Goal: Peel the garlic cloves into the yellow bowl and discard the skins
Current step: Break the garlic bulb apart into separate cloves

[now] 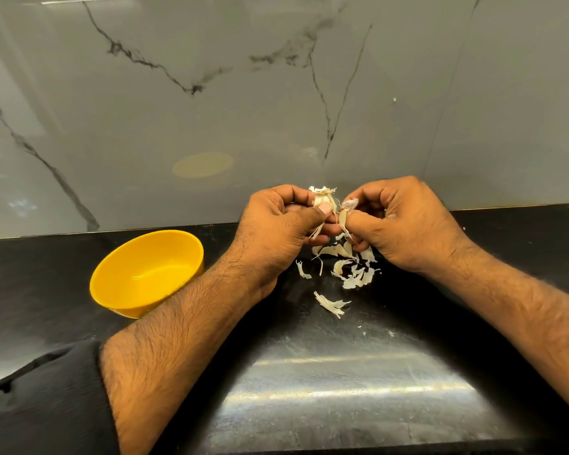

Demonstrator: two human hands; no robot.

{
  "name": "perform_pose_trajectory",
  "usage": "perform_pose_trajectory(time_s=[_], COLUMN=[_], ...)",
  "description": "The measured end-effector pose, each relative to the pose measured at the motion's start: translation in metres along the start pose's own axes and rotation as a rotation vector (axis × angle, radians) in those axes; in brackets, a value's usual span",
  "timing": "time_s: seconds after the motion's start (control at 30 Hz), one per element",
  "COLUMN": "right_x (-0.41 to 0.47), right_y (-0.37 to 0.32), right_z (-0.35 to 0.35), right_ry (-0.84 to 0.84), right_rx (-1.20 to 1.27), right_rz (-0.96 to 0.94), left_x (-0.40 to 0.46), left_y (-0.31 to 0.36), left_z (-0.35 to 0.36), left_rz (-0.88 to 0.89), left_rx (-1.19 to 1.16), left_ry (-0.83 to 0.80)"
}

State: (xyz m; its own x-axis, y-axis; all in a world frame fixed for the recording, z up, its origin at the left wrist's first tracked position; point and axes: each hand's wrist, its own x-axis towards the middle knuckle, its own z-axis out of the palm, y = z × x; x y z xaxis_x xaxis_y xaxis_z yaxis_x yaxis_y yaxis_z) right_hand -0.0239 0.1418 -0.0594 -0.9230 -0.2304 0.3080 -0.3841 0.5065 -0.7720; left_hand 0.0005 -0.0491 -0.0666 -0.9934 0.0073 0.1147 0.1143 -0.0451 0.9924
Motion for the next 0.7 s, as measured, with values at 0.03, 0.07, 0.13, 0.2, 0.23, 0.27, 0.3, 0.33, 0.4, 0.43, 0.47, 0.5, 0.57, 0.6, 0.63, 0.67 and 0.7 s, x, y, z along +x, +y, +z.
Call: perform_pose_trajectory(time_s=[0.03,0.07,0.13,0.2,0.23,0.27,0.3,0.33,0.4,0.43,0.47,0.5,0.57,0.6,0.63,0.67,0.7], right_x=[0.0,0.0,0.002,0.004,0.005,0.006,0.006,0.006,0.005,0.005,0.005,0.005,0.005,0.004,0.004,0.004,0.004], right_y=[-0.001,-0.001,0.0,0.0,0.0,0.0,0.0,0.0,0.0,0.0,0.0,-0.001,-0.002,-0.002,-0.001,0.0,0.002], right_z=[0.001,0.002,0.004,0.003,0.002,0.002,0.002,0.003,0.006,0.009,0.012,0.014,0.018,0.018,0.017,0.015,0.012], right_ry=[0.01,0.026,0.06,0.05,0.026,-0.005,-0.041,-0.074,-0.135,-0.166,-0.193,-0.222,-0.249,-0.242,-0.24,-0.224,-0.205], right_rx=[-0.018,-0.055,-0.182,-0.296,-0.341,-0.385,-0.433,-0.487,-0.611,-0.67,-0.718,-0.764,-0.811,-0.815,-0.81,-0.78,-0.733], right_rz=[-0.011,-0.02,-0.04,-0.038,-0.029,-0.02,-0.01,-0.007,-0.019,-0.026,-0.035,-0.038,-0.06,-0.073,-0.076,-0.094,-0.1], left_x=[0.0,0.0,0.001,0.002,0.003,0.004,0.004,0.005,0.006,0.007,0.007,0.007,0.007,0.006,0.006,0.006,0.007], left_y=[0.0,0.0,0.0,0.0,0.0,0.001,0.0,0.0,-0.001,-0.002,-0.003,-0.003,-0.003,-0.002,-0.001,-0.001,-0.001], left_z=[0.0,0.001,0.001,0.0,-0.001,-0.003,-0.004,-0.005,-0.006,-0.007,-0.007,-0.007,-0.008,-0.008,-0.009,-0.009,-0.011], left_rz=[0.003,0.005,0.005,0.007,0.009,0.008,0.007,0.004,-0.003,-0.006,-0.007,-0.008,-0.013,-0.016,-0.02,-0.023,-0.025], left_rx=[0.001,0.002,0.012,0.039,0.053,0.063,0.072,0.083,0.108,0.12,0.129,0.135,0.132,0.129,0.129,0.129,0.127], left_ry=[0.008,0.014,0.021,0.038,0.053,0.069,0.082,0.088,0.09,0.09,0.092,0.095,0.106,0.111,0.118,0.124,0.128])
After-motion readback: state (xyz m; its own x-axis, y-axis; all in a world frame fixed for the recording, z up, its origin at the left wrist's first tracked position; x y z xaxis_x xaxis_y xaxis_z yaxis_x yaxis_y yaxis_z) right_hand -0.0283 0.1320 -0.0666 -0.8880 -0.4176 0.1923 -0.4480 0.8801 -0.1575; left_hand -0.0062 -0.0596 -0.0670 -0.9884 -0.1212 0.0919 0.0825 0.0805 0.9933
